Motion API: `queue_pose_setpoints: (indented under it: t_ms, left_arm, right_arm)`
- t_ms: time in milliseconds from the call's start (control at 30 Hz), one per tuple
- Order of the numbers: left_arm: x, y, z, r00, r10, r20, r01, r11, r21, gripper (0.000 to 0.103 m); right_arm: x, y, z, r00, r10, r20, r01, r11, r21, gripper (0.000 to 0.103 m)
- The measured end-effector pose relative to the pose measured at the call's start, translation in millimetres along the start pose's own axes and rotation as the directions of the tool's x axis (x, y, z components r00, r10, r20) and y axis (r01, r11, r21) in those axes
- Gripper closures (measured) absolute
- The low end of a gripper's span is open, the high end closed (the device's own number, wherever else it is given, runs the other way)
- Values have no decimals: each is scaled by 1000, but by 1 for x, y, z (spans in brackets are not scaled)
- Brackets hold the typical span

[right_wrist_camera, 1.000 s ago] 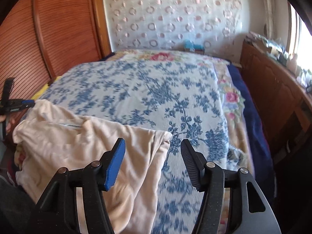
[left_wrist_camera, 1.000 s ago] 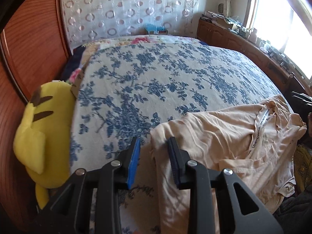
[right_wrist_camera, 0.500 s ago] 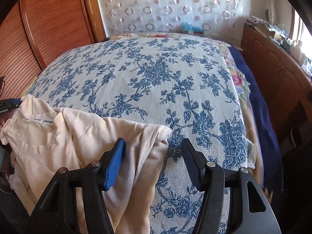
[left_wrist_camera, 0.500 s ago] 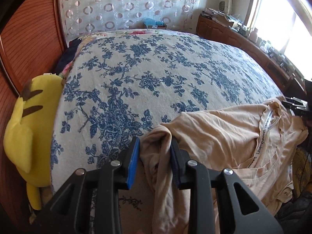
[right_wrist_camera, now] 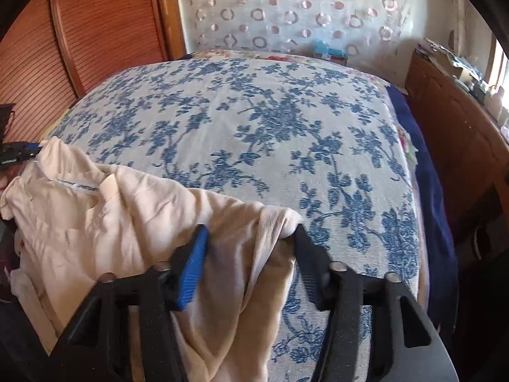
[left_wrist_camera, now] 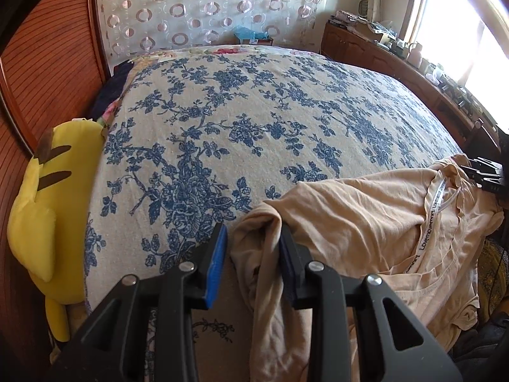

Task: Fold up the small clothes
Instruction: 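Lift the shirt high with both grippers and shake it out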

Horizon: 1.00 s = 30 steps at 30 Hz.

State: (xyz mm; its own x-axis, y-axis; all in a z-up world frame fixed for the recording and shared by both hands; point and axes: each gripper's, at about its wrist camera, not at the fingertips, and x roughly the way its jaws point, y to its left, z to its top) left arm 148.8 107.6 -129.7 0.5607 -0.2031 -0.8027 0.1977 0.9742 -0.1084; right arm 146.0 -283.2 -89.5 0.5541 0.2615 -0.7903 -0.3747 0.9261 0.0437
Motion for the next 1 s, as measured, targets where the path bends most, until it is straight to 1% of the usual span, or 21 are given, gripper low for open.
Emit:
queue_pose_setpoints:
  t_ms: [33,67,100,167,200,233,267,300,400,467,533,600,633,700,733,800,867,900,933,967,1000]
  left_arm:
    - [0,0,-1,1000,2,8,-1,1000,-11,73]
    - [0,-1,-1,1000,-2,12,2,1000,-14,73]
    - [0,-2,-2,1000,-7,15,8,1000,-11,75]
    - [-2,-5,-3,998,-64,16,64,998,-7,86]
    - [-6,-7,-4,996,-80,26,80,997,-2,92]
    - [-10,-9,-4,996,-88,27,88,996,7,94]
    - [-17,-10,-3,996,-88,31,88,996,9,95]
    - [-28,-11,-2,995,-87,56,87,996,6,96]
    - [-76,-12,2,980,-125,154,126,992,3,97]
    - [-113,-16,6,964,-142,224,141,990,20,97]
    - [-146,-20,9,945,-152,288,149,988,32,97]
    - [-179,-23,14,921,-159,355,156,987,37,98]
    - [-198,-26,18,903,-174,394,170,984,45,98]
    - [-228,-29,26,873,-177,455,168,984,62,98]
    - [-240,-30,31,860,-175,480,161,984,71,98]
    - [-274,-37,41,821,-176,544,146,984,98,98]
    - [-299,-39,50,789,-176,588,133,984,116,98]
    - [-317,-42,56,766,-165,622,109,986,128,98]
    - [-329,-43,60,748,-160,644,95,986,135,98]
    - [-342,-44,63,730,-161,664,90,986,141,98]
    - [-351,-42,67,716,-163,679,88,986,144,98]
  right_arm:
    - [0,2,0,1000,19,0,-19,1000,-4,75]
    - [0,5,0,999,46,-2,-47,999,-8,88]
    - [0,7,0,998,63,-3,-63,998,-12,92]
    - [-2,14,-1,998,70,5,-70,997,-23,93]
    - [-5,16,-2,997,78,13,-77,997,-24,94]
    - [-9,20,-2,997,78,24,-77,997,-27,94]
    - [-15,23,-2,996,77,37,-76,997,-29,95]
    - [-21,26,-2,995,83,48,-81,996,-34,95]
    - [-60,36,2,991,70,115,-62,995,-72,96]
    - [-93,37,9,981,82,177,-71,995,-65,96]
    - [-131,40,18,964,108,243,-94,993,-66,96]
    - [-162,46,26,951,94,295,-69,993,-92,96]
    - [-176,48,30,942,99,320,-71,993,-96,96]
    - [-205,52,40,924,86,372,-48,993,-111,96]
    - [-222,55,45,912,78,402,-32,992,-121,96]
    - [-257,58,55,882,64,467,1,990,-138,96]
    - [-285,61,63,855,58,516,24,988,-150,96]
    - [-305,63,69,837,61,543,32,987,-159,96]
    - [-317,63,72,827,62,559,40,985,-168,96]
    - [-332,66,76,811,48,584,68,982,-176,96]
    - [-343,67,80,799,42,599,86,979,-184,96]
